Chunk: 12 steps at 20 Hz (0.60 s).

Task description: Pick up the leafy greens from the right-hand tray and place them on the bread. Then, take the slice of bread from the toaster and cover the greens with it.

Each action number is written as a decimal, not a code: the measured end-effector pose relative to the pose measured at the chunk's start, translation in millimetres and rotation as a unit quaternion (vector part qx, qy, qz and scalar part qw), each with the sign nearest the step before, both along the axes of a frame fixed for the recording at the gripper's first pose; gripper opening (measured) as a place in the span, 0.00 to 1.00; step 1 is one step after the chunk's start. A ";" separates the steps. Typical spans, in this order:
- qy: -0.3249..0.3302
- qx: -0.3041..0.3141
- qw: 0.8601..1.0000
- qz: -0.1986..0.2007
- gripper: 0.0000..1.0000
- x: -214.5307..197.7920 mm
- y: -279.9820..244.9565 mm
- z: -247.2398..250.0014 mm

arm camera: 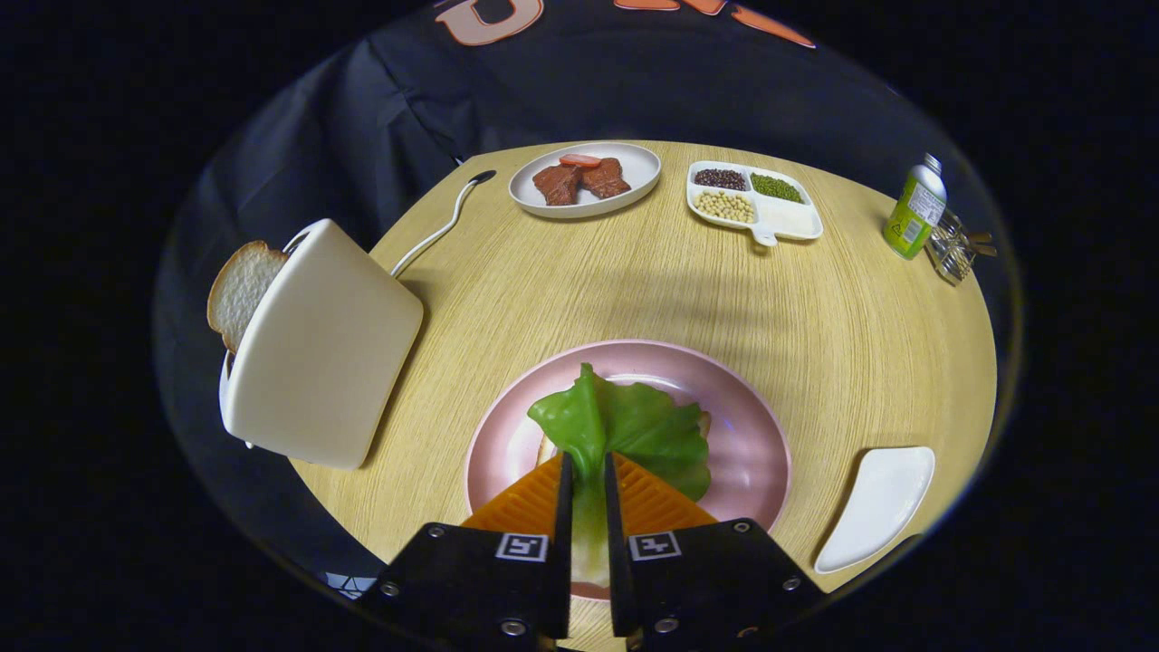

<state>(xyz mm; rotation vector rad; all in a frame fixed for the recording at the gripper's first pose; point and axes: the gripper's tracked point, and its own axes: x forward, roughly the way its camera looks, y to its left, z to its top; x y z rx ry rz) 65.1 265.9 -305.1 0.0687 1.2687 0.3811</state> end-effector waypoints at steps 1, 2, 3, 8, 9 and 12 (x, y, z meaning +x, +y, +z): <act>-0.008 -0.002 1.000 -0.005 0.25 5.2 0.0 5.4; -0.017 -0.002 1.000 -0.007 0.29 8.3 -1.3 14.2; -0.025 0.001 1.000 -0.010 0.34 12.5 -1.4 24.0; -0.061 0.028 0.998 -0.008 0.59 28.0 18.1 82.2; -0.065 0.040 0.997 -0.009 0.66 30.7 26.5 93.3; -0.070 0.055 0.996 -0.003 0.82 34.4 47.3 122.1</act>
